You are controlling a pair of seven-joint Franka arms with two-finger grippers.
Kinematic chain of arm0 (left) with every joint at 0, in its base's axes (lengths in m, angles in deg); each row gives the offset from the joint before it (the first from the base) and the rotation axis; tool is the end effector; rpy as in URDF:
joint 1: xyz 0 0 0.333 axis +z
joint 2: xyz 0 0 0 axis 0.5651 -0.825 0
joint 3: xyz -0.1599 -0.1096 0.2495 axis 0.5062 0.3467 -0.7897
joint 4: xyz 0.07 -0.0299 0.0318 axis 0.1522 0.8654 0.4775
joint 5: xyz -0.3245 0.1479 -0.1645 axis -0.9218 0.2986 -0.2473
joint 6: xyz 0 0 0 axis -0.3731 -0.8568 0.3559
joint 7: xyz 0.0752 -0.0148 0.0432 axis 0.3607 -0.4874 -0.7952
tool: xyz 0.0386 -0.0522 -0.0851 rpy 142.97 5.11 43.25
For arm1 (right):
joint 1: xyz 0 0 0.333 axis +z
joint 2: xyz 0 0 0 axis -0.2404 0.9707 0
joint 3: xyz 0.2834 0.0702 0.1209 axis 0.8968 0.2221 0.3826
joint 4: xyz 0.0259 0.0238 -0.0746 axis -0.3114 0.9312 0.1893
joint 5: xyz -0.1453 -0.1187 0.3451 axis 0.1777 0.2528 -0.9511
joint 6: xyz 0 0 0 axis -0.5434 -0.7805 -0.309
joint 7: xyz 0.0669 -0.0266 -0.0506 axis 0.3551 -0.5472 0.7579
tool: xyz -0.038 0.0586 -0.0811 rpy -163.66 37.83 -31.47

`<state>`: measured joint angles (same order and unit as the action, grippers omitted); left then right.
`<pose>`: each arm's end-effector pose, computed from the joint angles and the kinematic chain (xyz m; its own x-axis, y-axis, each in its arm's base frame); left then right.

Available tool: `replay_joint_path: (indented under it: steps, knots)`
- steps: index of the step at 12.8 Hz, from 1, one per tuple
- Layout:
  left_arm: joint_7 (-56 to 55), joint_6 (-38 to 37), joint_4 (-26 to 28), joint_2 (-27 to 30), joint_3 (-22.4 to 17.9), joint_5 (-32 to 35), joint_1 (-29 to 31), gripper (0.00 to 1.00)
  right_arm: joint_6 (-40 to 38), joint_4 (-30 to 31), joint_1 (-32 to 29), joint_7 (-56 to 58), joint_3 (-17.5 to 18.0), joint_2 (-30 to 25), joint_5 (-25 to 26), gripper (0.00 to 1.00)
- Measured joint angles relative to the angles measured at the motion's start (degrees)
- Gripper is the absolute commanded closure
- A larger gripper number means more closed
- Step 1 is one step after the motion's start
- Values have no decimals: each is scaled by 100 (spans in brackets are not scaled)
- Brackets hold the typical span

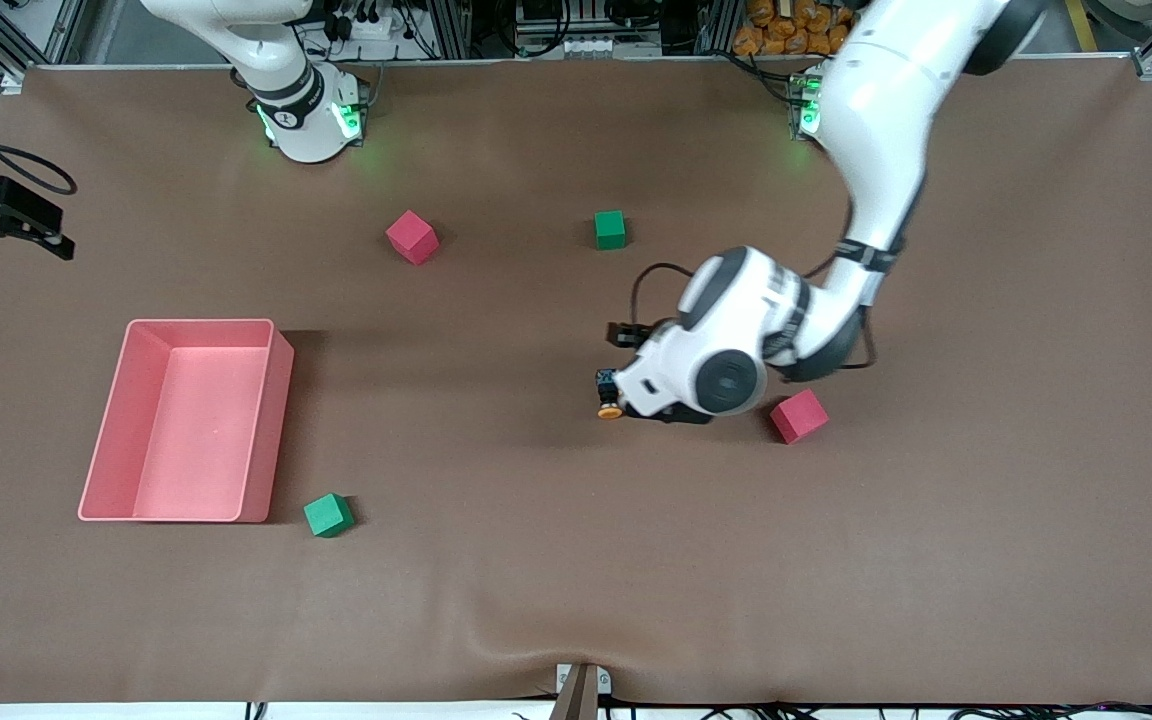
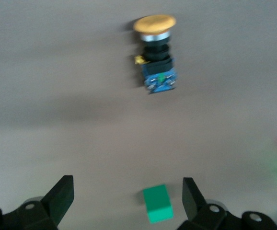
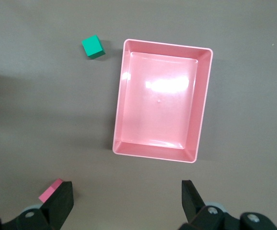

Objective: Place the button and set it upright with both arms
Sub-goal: 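Grasp the button body with the left gripper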

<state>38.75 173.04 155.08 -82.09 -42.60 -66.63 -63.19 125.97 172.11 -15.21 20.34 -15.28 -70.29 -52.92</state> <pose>0.5598 -0.4288 0.2673 0.8839 -0.1475 -0.4438 -0.0792 -0.9824 0.1689 0.5356 -0.0436 0.6437 0.9918 0.1262 0.0188 0.1265 -0.9918 -0.0159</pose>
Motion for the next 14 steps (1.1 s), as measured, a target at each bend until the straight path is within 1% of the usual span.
replay_joint_path:
  steps: [5,9,13,14]
  knots:
    - [-5,768,-56,-355,-56,7,-66,0,-409,-286,-65,39,-8,45,5,0]
    - [-5,1430,-67,-681,-55,9,-102,0,-668,-313,-42,-367,-45,64,-2,0]
    - [-5,1758,-91,-820,-55,9,-104,1,-780,-313,-42,-545,-80,87,-5,0]
    - [-5,1824,-93,-842,-55,9,-105,4,-780,-321,-32,-630,-77,87,-8,0]
